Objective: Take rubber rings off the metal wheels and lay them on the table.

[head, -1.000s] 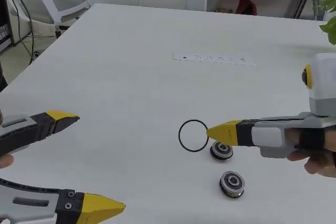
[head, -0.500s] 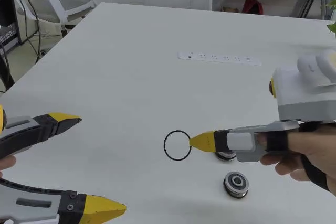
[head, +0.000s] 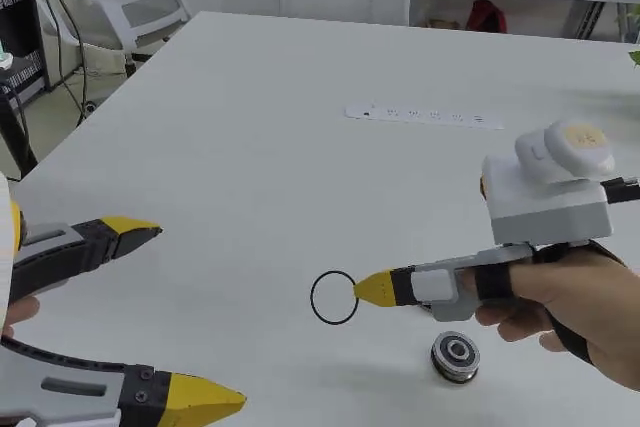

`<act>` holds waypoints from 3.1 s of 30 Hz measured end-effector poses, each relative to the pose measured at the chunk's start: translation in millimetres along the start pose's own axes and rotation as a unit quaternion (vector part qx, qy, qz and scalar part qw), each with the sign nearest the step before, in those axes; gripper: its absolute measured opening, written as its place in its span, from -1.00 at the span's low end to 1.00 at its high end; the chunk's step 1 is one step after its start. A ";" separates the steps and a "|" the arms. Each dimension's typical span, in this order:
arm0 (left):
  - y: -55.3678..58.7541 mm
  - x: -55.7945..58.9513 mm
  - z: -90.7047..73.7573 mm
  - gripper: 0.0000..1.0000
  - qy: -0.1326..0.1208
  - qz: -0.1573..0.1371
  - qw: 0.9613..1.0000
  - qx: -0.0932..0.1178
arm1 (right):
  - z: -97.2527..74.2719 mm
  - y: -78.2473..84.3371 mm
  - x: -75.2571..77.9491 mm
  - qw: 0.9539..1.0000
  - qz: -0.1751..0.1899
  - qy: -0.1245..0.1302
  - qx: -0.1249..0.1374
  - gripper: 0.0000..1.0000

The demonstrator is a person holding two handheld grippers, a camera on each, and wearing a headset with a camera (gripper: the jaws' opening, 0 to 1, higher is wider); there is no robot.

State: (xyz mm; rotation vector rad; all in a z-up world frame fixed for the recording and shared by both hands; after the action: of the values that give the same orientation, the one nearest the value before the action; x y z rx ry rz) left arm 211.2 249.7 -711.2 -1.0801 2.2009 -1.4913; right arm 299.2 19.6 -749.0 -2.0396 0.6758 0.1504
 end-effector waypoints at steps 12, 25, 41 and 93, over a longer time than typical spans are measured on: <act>-3.0 -1.8 0.5 1.00 -0.001 0.008 1.000 -0.006 | 12.4 13.4 9.7 0.999 -0.013 0.017 -0.040 -1.00; -0.7 -4.8 -5.8 1.00 -0.010 0.007 1.000 -0.007 | 28.0 23.2 24.5 0.997 -0.013 0.032 -0.075 -1.00; 5.1 -3.7 -5.0 0.97 -0.010 0.003 1.000 -0.014 | 39.7 30.4 33.7 0.992 -0.033 0.065 -0.107 -1.00; 6.6 -4.6 -7.9 0.96 -0.017 0.004 1.000 -0.011 | -40.7 4.4 -11.7 0.990 -0.123 0.042 -0.057 -0.42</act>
State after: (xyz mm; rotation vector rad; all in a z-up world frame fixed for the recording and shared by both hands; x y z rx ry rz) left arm 206.8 259.6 -714.5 -1.0958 2.2006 -1.4372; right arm 280.6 -11.0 -725.9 -2.2302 0.4697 -0.0422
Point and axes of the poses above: the centre of the closed fingertips' face, and the gripper's own axes: z roughly forward along the fingers, x roughly to its right, y roughly out of its underside, the point moved 9 cm from there along -z, roughly backward along the fingers, and after that the axes turned 13 degrees about -z, right-handed, at the moved point
